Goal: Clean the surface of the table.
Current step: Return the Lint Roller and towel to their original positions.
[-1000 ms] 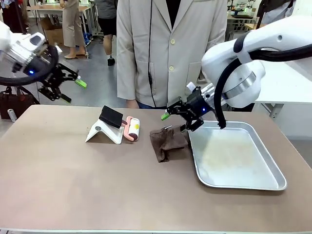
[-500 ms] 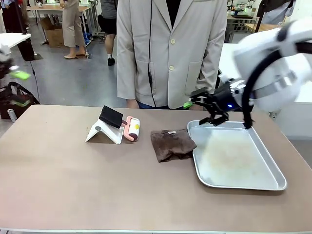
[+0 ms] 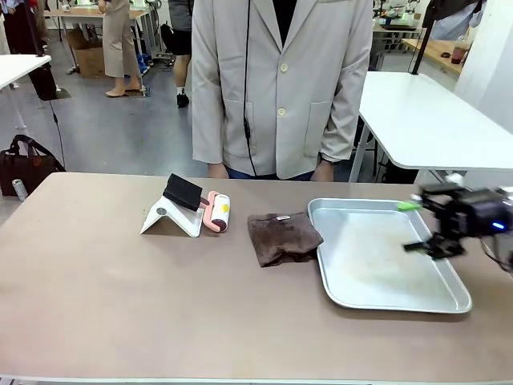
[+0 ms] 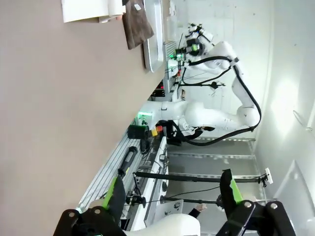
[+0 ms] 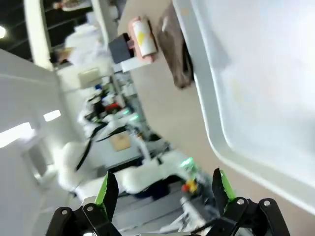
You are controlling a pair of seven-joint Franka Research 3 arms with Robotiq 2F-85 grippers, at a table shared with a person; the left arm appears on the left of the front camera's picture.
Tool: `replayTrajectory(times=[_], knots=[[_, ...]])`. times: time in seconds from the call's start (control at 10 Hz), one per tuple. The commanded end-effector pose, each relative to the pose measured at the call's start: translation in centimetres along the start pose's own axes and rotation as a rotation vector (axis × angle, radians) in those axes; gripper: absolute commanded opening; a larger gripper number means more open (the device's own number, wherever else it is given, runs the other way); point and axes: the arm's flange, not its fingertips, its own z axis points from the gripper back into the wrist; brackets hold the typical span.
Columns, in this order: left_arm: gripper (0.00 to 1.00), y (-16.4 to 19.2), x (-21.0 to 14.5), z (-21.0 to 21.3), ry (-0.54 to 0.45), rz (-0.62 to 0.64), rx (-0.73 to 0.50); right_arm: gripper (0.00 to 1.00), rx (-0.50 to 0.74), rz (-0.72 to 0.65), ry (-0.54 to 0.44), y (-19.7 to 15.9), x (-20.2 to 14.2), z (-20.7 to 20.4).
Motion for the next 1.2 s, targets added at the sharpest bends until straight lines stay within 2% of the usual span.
replayTrajectory(times=[0.0,0.2,0.4,0.5,1.1], knots=[[1.0,-0.3,1.7,-0.8,0.001,-0.031,-0.062,1.0,0.184,-0.007,0.117,-1.6,2.2,5.2],[1.0,-0.3,2.7,-1.4,0.004,-0.057,-0.098,1.0,0.316,0.011,0.11,-2.7,2.5,7.4],[1.0,-0.4,3.4,-2.1,-0.011,-0.059,-0.132,1.0,0.362,0.02,0.083,-2.6,2.9,7.0],[1.0,0.1,2.8,-2.0,0.002,-0.038,-0.087,1.0,0.31,-0.026,0.096,-2.9,1.4,8.2],[1.0,0.1,2.8,-2.0,0.002,-0.038,-0.087,1.0,0.31,-0.026,0.096,-2.9,1.4,8.2]])
